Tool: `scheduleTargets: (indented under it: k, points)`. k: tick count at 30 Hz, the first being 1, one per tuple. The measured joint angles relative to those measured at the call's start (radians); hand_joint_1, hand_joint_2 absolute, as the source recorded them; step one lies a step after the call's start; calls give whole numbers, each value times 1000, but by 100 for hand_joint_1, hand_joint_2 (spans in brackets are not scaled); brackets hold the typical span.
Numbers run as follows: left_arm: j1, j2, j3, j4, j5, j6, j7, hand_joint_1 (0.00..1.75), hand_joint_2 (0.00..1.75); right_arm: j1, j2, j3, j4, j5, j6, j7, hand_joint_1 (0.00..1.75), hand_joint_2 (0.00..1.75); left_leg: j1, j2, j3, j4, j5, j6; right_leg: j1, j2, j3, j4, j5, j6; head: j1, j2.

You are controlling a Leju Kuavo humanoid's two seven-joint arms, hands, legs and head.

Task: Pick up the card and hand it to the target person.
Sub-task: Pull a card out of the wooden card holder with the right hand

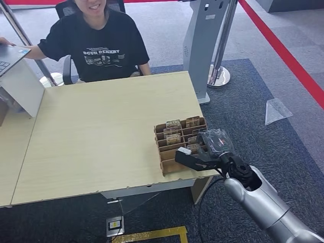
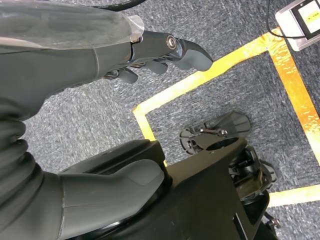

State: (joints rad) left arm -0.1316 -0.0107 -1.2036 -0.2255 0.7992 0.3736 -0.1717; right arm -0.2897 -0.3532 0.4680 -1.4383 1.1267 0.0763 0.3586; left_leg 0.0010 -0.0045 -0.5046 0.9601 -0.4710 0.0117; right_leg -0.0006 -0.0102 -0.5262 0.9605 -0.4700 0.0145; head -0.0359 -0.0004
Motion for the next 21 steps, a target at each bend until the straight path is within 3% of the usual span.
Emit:
scheduleTargets:
  k: [21]
  points:
    - [0,-6,0,0,-7,-1,3,0,175,12,0,4,-1,2,-2,7,84,175,0,0,0,0,0,0,0,0,0,0,0,0,0,0]
